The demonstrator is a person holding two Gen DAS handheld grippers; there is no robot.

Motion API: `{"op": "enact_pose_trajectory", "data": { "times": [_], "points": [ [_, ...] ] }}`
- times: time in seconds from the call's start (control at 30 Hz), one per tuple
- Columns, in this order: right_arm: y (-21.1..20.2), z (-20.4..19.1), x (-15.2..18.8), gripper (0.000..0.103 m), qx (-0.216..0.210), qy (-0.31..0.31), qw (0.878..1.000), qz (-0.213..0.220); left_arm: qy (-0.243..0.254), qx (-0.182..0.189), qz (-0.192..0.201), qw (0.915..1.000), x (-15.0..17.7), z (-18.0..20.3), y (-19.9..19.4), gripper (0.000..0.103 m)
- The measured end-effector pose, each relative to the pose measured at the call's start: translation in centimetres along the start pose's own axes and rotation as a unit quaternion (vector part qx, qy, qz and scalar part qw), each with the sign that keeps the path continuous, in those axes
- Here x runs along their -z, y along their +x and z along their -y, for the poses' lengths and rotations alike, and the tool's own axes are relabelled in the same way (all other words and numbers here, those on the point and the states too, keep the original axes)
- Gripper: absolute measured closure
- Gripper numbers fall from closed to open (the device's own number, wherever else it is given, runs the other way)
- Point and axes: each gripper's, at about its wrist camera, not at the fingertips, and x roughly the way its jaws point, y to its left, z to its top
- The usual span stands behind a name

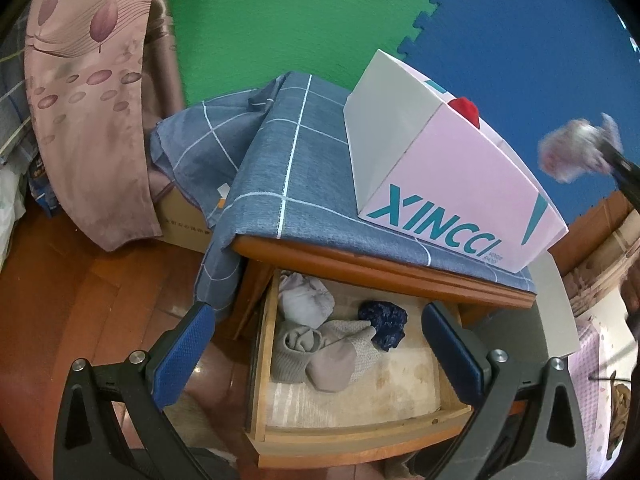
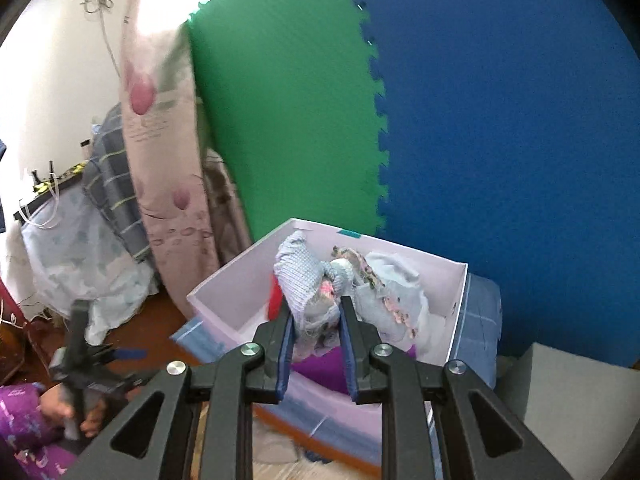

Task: Take underwear out of drawer
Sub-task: 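Carry the grey-white socks with the right gripper and drop into box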

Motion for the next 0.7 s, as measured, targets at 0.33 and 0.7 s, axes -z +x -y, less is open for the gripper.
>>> {"op": "enact_pose_trajectory", "data": {
  "times": [0.33, 0.7],
  "points": [
    [9.1, 4.4, 0.6, 0.082, 0.051, 0.006, 0.996, -0.070, 0.008, 0.004, -0.010, 0.9999, 0.0, 0.2, 0.4, 0.001],
    [9.3, 4.0, 2.4, 0.041, 0.057, 0.023, 0.996, -0.071, 0.019, -0.003, -0.015, 0.9997, 0.1, 0.6, 0.6, 0.001]
  ]
}}
